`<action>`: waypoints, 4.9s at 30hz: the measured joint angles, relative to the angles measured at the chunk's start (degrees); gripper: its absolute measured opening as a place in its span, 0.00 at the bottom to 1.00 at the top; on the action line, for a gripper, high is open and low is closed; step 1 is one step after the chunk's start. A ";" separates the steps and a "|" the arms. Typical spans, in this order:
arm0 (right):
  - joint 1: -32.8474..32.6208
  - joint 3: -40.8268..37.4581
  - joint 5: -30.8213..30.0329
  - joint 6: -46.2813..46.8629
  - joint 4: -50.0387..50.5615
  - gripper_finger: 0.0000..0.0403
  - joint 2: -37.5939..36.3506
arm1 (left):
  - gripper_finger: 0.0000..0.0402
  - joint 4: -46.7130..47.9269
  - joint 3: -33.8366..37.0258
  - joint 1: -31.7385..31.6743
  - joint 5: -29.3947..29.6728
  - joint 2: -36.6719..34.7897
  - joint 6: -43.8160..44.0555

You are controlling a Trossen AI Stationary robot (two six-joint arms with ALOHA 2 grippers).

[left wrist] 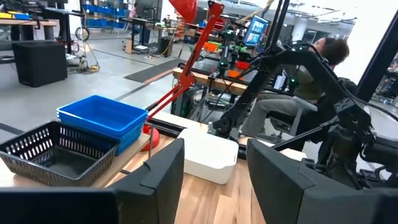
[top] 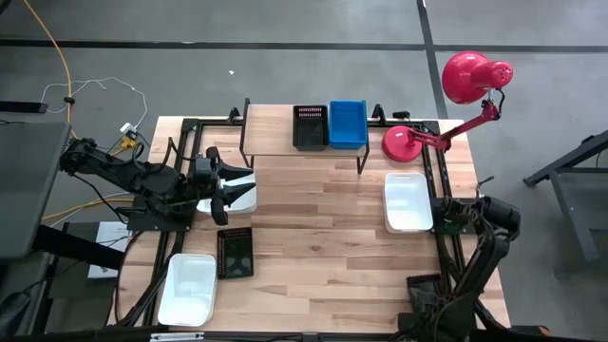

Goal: Stack baskets on shelf by color
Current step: Stack the bottom black bin on top of the black bin on top of the shelf, then stack the black bin on top of the black bin on the shelf

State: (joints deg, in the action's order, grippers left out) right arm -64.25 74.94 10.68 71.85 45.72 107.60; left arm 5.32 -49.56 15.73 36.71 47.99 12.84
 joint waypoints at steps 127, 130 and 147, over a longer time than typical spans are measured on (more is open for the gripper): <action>78.73 57.08 -21.53 -75.28 32.90 0.38 0.49 | 0.32 9.79 -13.20 -28.12 -9.50 15.66 7.58; 78.33 57.08 -20.82 -73.29 33.00 0.38 -1.56 | 0.25 9.91 -15.30 -33.96 -15.50 21.01 7.39; 69.91 57.08 -29.39 -64.35 36.39 0.38 -7.92 | 0.00 6.11 -16.17 -45.80 -24.26 34.30 7.56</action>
State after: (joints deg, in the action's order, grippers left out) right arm 5.65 132.03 -18.71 7.50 82.11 99.69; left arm 11.43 -65.73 -30.07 12.45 82.29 20.40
